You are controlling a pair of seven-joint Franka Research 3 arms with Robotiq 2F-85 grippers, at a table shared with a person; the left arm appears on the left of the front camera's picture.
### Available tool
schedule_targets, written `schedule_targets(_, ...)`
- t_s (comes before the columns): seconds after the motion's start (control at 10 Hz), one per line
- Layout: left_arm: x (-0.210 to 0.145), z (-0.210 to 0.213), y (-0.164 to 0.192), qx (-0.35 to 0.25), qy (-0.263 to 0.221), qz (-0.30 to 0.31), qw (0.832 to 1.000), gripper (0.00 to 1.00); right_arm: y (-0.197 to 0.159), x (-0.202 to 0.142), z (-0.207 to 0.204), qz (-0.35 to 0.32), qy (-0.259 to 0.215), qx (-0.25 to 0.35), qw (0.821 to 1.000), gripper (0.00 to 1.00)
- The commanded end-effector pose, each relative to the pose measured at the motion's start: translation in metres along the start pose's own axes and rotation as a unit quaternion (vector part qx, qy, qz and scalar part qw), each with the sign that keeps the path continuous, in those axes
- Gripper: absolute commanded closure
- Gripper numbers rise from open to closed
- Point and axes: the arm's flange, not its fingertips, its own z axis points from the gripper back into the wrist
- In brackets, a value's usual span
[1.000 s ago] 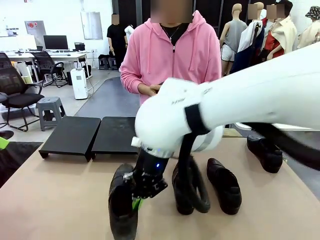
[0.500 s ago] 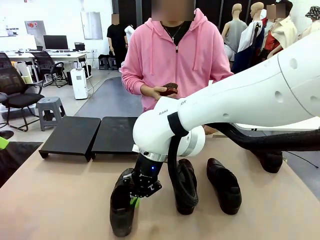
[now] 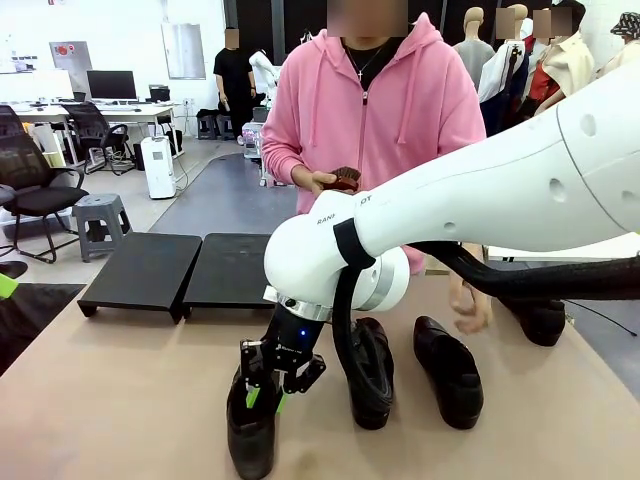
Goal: Organize the shoes by placing them on the stand.
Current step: Pick up one Shoe and place it in the middle of the table.
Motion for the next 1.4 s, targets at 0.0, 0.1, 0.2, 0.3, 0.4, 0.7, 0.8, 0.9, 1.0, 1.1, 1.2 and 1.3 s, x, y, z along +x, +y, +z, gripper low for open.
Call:
schedule_targets(0.0,0.0,0.001,0.001,-0.007,-0.004,-0.003,1.0,0.0,0.002,-0.004,0.005,0.012,-0.009,0.013,1.0,0.0)
schedule_targets(0.1,0.0,0.001,0.001,-0.007,-0.004,-0.003,1.0,0.0,0.001,-0.004,0.01,0.016,-0.01,0.01,1.0,0.0)
schedule_targets(0.2,0.0,0.001,0.001,-0.007,-0.004,-0.003,1.0,0.0,0.001,-0.004,0.021,0.044,-0.01,-0.005,0.999,0.0)
schedule_targets(0.3,0.0,0.001,0.001,-0.007,-0.004,-0.003,1.0,0.0,-0.001,-0.004,0.049,0.058,-0.025,-0.019,0.998,0.0)
schedule_targets(0.4,0.0,0.001,0.001,-0.007,-0.004,-0.003,1.0,0.0,-0.009,-0.006,0.077,0.063,-0.04,-0.033,0.997,0.0)
schedule_targets(0.7,0.0,0.001,0.001,-0.007,-0.004,-0.003,1.0,0.0,-0.032,-0.012,0.12,0.078,-0.074,-0.077,0.991,0.0)
schedule_targets(0.8,0.0,0.001,0.001,-0.007,-0.004,-0.003,1.0,0.0,-0.02,-0.026,0.103,0.102,-0.039,-0.06,0.992,0.0)
schedule_targets(0.9,0.0,0.001,0.001,-0.007,-0.004,-0.003,1.0,0.0,-0.007,-0.05,0.076,0.152,0.002,-0.069,0.986,0.0)
schedule_targets(1.0,0.0,0.001,0.001,-0.007,-0.004,-0.003,1.0,0.0,0.0,-0.075,0.048,0.195,0.019,-0.102,0.975,0.0)
schedule_targets(1.1,0.0,0.001,0.001,-0.007,-0.004,-0.003,1.0,0.0,-0.001,-0.102,0.025,0.247,0.014,-0.134,0.96,0.0)
schedule_targets(1.2,0.0,0.001,0.001,-0.007,-0.004,-0.003,1.0,0.0,-0.002,-0.101,0.035,0.244,-0.021,-0.114,0.963,0.0)
schedule_targets(1.3,0.0,0.001,0.001,-0.007,-0.004,-0.003,1.0,0.0,-0.004,-0.091,0.056,0.221,-0.035,-0.095,0.97,0.0)
